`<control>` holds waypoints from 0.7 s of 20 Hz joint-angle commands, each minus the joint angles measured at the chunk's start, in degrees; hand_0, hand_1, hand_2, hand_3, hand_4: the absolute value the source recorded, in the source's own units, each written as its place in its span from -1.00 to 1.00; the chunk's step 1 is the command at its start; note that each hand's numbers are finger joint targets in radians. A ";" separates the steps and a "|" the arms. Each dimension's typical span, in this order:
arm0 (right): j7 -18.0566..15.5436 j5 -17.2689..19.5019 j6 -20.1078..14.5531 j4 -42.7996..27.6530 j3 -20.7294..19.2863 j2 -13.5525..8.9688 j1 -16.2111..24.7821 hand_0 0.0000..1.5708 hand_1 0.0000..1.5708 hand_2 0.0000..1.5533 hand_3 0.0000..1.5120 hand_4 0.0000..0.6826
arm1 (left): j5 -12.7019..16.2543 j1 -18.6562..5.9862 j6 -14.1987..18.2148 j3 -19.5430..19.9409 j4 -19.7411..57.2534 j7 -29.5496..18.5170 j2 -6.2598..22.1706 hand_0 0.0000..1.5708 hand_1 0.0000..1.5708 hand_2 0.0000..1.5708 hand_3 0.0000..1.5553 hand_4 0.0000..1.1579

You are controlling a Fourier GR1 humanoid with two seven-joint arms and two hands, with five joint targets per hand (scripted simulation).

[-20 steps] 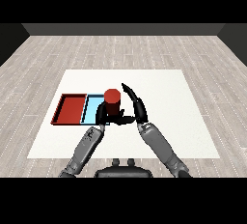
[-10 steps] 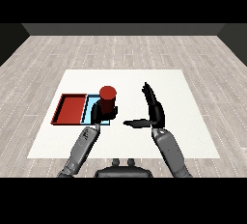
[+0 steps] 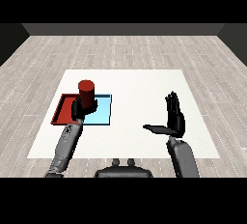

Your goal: Pick the red can and put it in the red box

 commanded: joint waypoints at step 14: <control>-5.69 -1.73 0.58 15.22 -10.71 -2.47 3.45 -1.00 -1.00 -1.00 -1.00 -1.00 | -2.10 -14.77 -3.50 15.69 50.29 -9.20 11.76 1.00 1.00 1.00 0.94 0.78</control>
